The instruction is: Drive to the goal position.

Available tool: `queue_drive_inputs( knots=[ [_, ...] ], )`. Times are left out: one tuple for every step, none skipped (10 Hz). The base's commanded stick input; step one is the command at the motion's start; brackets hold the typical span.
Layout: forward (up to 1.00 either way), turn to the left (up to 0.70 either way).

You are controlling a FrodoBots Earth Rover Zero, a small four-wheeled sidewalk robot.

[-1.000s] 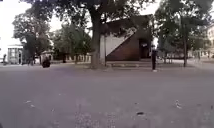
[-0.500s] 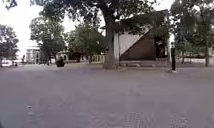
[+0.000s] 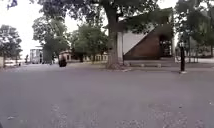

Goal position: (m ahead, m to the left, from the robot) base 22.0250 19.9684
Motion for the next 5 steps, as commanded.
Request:
queue_drive_inputs(
  knots=[
    [0.7,0.04],
    [0.7,0.04],
    [0.7,0.04],
    [0.7,0.04],
    [0.7,0.04]
  ],
)
